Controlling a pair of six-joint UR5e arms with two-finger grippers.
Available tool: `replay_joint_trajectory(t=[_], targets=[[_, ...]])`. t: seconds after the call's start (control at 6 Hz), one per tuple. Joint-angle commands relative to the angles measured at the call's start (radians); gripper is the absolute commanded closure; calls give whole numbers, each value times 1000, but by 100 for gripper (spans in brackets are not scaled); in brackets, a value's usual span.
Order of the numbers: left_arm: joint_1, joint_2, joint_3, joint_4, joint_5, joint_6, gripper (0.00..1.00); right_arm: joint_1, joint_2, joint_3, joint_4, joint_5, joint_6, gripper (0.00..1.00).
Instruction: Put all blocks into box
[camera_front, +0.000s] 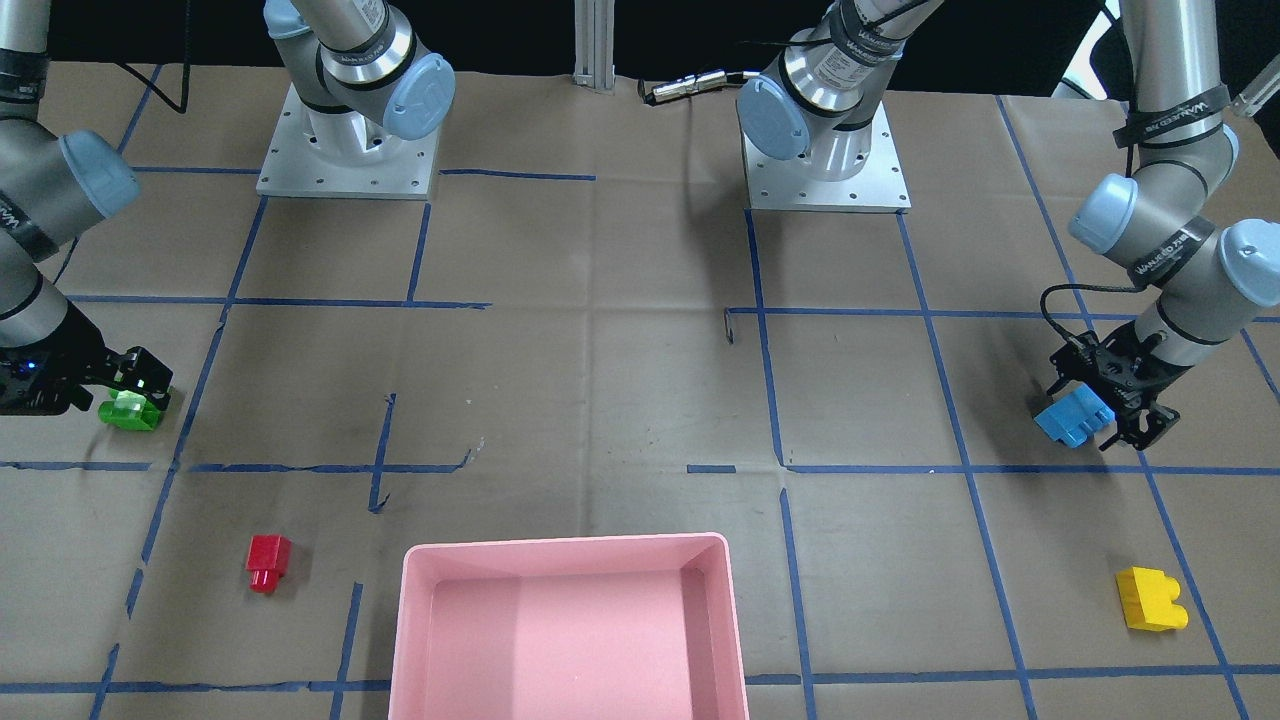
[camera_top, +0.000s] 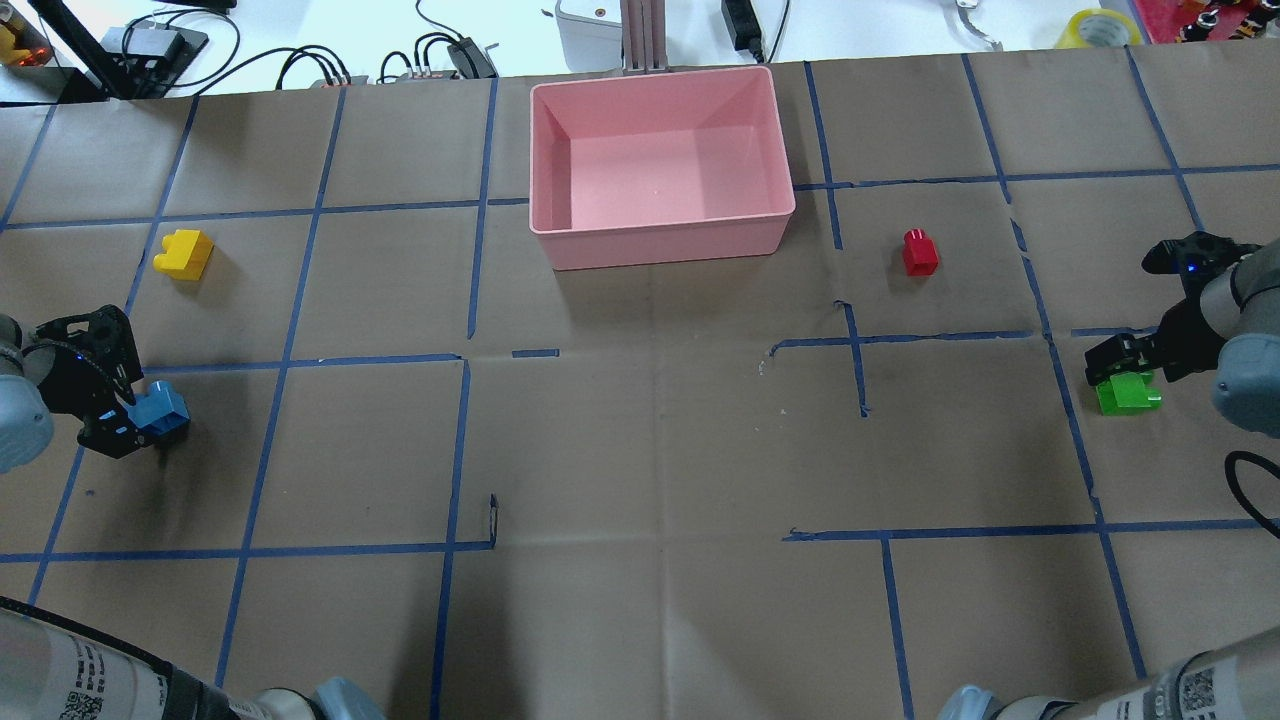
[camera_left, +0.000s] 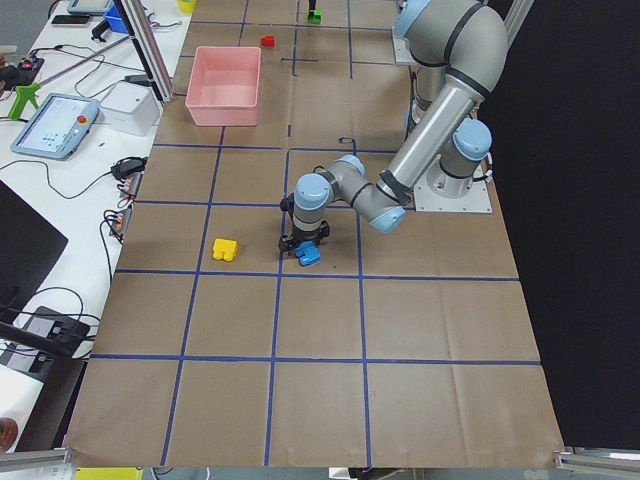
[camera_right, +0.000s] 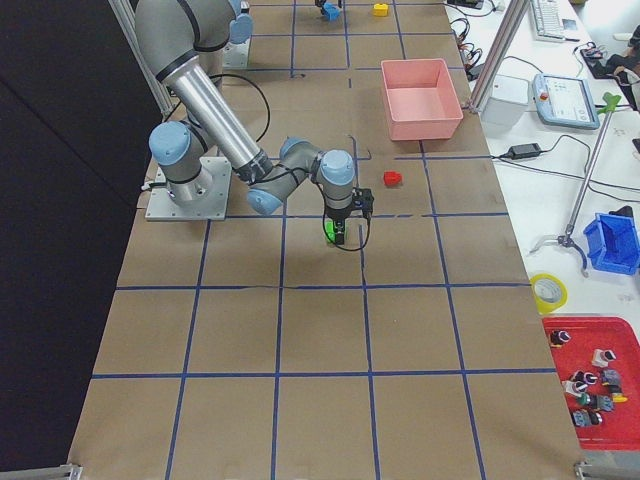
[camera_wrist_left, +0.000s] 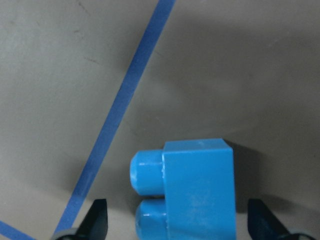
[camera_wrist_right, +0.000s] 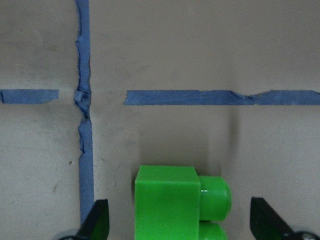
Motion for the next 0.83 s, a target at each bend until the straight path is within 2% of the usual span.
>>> replay_joint_trajectory(t=[0.0, 0.5, 0.67], targets=[[-2, -3, -1, 0, -2, 0, 3, 0, 5, 4, 2, -11, -1, 9], [-4, -3, -1, 0, -22, 9, 15, 0, 2, -2, 16, -67, -24, 92], [-4, -3, -1, 0, -22, 21, 23, 0, -12, -19, 33, -71, -30, 94]])
